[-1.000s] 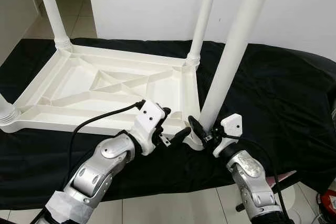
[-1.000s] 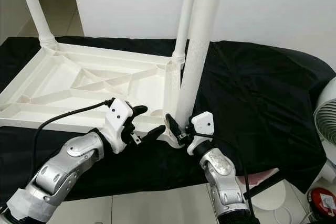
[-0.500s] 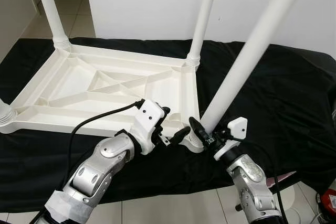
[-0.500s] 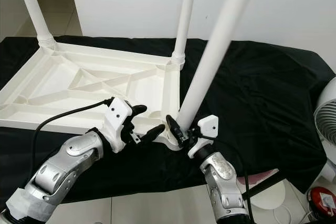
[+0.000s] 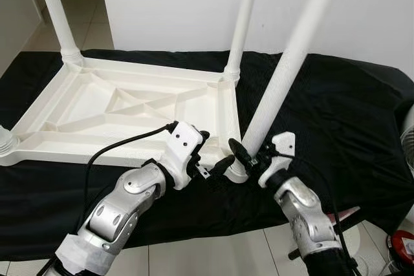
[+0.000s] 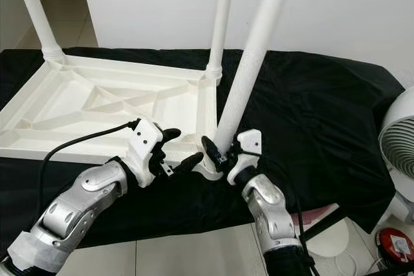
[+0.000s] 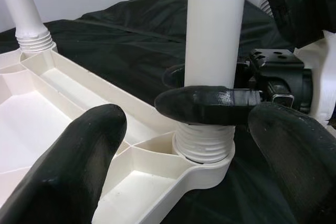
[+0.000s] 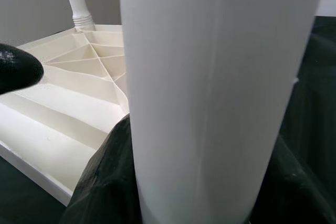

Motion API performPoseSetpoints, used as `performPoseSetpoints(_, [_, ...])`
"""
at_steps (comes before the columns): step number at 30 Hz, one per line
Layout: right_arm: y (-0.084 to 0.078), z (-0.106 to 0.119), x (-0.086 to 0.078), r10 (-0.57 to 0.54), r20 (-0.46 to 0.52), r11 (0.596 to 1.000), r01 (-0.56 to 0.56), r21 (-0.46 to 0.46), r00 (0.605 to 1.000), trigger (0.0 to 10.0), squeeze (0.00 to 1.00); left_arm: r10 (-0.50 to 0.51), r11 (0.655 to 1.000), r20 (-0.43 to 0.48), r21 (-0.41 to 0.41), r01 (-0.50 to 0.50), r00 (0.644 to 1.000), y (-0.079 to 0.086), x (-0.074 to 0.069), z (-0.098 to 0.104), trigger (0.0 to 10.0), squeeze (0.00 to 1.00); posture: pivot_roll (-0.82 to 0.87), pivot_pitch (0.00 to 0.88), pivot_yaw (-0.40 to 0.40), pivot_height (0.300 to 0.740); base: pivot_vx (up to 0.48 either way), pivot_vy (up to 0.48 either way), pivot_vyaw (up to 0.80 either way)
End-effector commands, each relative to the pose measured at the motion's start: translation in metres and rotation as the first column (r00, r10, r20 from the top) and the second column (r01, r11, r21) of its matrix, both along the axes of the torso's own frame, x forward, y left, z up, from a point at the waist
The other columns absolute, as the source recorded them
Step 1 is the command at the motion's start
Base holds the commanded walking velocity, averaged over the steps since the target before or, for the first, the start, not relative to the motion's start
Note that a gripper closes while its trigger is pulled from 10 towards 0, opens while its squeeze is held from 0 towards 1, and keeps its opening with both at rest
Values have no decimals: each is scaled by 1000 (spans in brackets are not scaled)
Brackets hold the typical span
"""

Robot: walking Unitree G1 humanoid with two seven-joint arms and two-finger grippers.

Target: Building children table

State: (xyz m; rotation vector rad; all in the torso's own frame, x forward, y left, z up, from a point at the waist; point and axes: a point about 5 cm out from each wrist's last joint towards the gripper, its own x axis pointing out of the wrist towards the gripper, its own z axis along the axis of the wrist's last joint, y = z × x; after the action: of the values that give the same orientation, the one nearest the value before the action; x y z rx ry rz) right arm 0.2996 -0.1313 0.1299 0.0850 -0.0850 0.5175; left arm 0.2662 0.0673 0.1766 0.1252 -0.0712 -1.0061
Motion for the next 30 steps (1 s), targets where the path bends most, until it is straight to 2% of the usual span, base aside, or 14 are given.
performPoseSetpoints(1, [-1, -21, -1, -24, -88, 995, 15, -102, 996, 10000, 0, -39, 999, -3, 12, 39, 999, 0, -2, 0, 10000, 0, 77, 76, -64, 740, 0, 0, 0])
performPoseSetpoints(4, [6, -16, -3, 33, -3, 974, -33, -226, 999, 10000, 0, -34, 999, -2, 12, 34, 999, 0, -2, 1, 10000, 0, 80, 78, -66, 740, 0, 0, 0])
performPoseSetpoints(11, [9, -19, -11, 65, 31, 961, -54, -270, 997, 10000, 0, -27, 1000, -6, 13, 27, 1000, 2, -3, 1, 10000, 0, 83, 83, -66, 740, 0, 0, 0])
performPoseSetpoints(16, [8, -23, -14, 56, 22, 965, -48, -260, 998, 10000, 0, -29, 999, -7, 14, 29, 1000, 2, -4, 1, 10000, 0, 81, 85, -63, 740, 0, 0, 0])
performPoseSetpoints(24, [4, -27, -25, 42, 56, 995, -37, -95, 998, 10000, 0, -31, 999, -5, 15, 31, 1000, 3, -3, 2, 10000, 0, 77, 86, -58, 740, 0, 0, 0])
performPoseSetpoints(30, [7, -29, -27, 39, 84, 993, -29, -117, 996, 10000, 0, -33, 999, -5, 17, 33, 999, 3, -3, 2, 10000, 0, 79, 86, -57, 740, 0, 0, 0])
